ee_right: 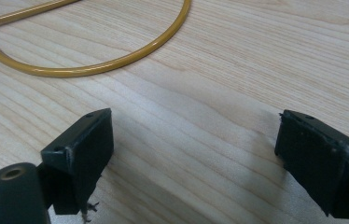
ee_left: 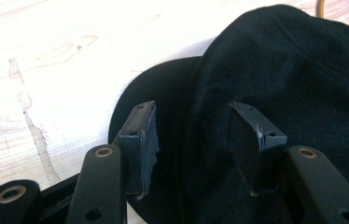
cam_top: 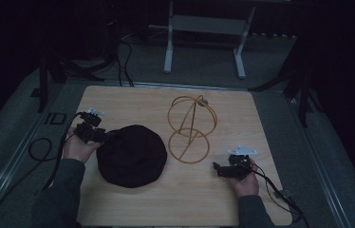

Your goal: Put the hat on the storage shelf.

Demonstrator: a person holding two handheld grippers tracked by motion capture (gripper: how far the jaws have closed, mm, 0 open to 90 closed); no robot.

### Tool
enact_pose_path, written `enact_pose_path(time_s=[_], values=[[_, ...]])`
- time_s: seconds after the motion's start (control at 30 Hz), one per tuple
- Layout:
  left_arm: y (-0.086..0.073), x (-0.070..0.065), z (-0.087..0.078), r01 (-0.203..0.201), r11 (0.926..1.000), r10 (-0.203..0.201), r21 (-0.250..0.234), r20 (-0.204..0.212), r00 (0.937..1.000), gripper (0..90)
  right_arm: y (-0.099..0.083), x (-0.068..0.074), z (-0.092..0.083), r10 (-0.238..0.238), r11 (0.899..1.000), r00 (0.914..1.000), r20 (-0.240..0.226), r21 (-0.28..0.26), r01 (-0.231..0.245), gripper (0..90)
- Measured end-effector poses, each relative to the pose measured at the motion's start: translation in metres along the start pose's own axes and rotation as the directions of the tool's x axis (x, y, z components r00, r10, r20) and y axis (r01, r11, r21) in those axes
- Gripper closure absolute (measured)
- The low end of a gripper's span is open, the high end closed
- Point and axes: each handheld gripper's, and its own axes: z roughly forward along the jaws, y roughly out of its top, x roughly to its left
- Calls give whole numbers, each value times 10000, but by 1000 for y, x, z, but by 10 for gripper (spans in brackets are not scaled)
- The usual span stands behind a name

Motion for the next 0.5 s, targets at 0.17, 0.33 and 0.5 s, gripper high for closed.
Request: enact_pose_path(time_s=[0.17,0.33,0.5], values=[[5,1,-3,11,10000,-11,-34,20,10000,517,0,0,0,0,10000,10000,0,1,0,115],[6,2,-2,-43,9999,42,124,50,10000,531,0,0,0,-2,10000,10000,0,1,2,115],[8,2,-2,-102,9997,100,237,122,9999,533,0,0,0,1,10000,10000,-2,2,-1,115]])
